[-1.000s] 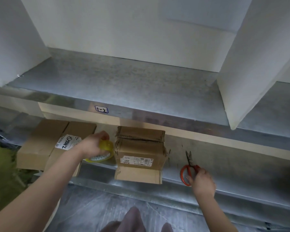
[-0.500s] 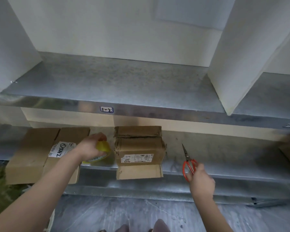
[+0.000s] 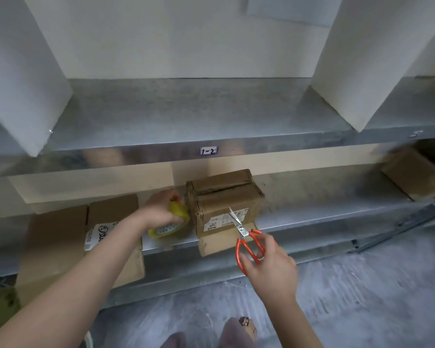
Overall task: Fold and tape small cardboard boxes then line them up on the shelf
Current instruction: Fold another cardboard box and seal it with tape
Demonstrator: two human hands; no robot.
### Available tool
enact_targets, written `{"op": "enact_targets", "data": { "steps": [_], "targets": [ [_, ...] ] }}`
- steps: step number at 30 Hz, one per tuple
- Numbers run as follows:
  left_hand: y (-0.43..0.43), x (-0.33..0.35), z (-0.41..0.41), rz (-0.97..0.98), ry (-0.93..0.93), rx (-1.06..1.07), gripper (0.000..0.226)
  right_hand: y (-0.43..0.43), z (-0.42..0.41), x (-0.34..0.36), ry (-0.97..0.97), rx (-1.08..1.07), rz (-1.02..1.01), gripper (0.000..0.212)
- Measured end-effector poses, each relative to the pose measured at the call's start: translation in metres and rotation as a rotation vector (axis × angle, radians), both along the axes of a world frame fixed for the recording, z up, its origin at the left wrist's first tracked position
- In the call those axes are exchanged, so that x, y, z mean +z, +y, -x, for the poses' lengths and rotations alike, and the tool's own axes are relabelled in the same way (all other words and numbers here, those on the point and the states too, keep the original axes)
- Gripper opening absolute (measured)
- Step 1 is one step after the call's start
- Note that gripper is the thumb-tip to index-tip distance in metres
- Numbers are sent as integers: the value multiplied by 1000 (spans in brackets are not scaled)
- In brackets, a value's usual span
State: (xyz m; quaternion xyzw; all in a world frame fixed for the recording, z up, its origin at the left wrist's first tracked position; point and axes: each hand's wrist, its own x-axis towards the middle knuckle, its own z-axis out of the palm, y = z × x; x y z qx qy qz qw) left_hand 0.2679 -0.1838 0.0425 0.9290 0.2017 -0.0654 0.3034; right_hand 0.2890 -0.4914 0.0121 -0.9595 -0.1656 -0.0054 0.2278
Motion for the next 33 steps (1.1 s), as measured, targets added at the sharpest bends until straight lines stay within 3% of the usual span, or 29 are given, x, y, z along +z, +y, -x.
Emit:
{"op": "enact_targets", "data": {
  "steps": [8, 19, 33],
  "targets": [
    [10, -8, 4, 26, -17, -44, 48, 65, 43, 1, 141, 74, -46, 49],
    [24, -4, 4, 40, -1, -115, 51, 101, 33, 6, 668, 48, -229, 61],
    [39, 0, 2, -16, -27, -169, 50, 104, 35, 20, 823, 67, -294, 61]
  ]
}}
